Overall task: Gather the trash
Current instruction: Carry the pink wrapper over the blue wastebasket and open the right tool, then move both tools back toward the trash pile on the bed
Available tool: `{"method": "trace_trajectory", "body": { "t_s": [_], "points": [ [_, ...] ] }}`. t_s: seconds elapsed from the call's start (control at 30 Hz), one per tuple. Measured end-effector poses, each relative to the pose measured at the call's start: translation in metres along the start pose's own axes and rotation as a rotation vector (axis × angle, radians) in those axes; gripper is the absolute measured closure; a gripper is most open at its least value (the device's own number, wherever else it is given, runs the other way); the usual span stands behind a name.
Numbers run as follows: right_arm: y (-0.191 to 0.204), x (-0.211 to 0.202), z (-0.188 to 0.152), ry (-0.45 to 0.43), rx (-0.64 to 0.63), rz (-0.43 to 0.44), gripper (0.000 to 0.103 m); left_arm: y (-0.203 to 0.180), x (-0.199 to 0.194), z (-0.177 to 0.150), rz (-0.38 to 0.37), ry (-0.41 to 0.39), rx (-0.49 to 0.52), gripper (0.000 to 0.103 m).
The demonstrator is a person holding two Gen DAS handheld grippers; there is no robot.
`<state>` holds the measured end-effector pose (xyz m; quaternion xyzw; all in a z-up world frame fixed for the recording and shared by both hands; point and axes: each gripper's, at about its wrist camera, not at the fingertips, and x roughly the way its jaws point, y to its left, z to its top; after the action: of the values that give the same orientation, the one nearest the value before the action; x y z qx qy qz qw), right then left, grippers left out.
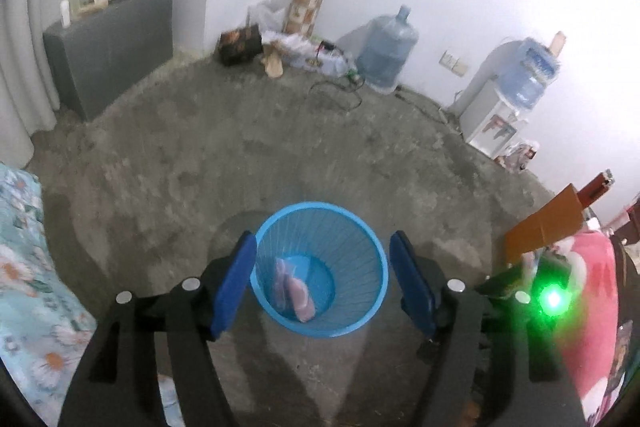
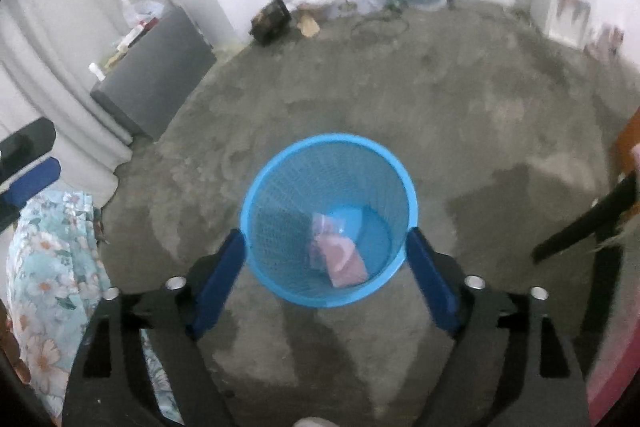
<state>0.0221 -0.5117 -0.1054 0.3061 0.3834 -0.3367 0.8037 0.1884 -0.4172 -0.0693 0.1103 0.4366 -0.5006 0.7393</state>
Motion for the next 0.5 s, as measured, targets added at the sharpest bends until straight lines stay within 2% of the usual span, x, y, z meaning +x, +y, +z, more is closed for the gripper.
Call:
{"method": "trace_trajectory", "body": {
  "t_s": [0.07, 0.17, 0.23, 0.3, 0.43, 0.5],
  "points": [
    [0.015, -0.016, 0.0, -0.044, -0.044, -0.008, 0.007, 0.0, -0.028, -0.002, 0.004, -0.03, 0.019, 0.029],
    [0.044, -0.048, -0.003, -0.126, -0.127, -0.008, 0.007, 0.004, -0.071, -0.009, -0.009, -0.05, 0.017, 0.02],
    [0.058, -0.064, -0.007, -0.154, -0.171, -0.006, 0.007, 0.01, -0.1, -0.015, -0.014, -0.053, -0.004, 0.018],
    [0.075, -0.079, -0.011, -0.178, -0.222, -0.016, 0.008, 0.017, -0.129, -0.019, -0.012, -0.061, -0.029, 0.017],
    [0.109, -0.101, -0.021, -0.198, -0.326, -0.067, 0.008, 0.036, -0.2, -0.035, 0.016, -0.129, -0.065, 0.015],
    [0.125, -0.111, -0.027, -0.212, -0.398, -0.088, 0.008, 0.044, -0.227, -0.042, 0.031, -0.16, -0.081, 0.01]
  ]
}}
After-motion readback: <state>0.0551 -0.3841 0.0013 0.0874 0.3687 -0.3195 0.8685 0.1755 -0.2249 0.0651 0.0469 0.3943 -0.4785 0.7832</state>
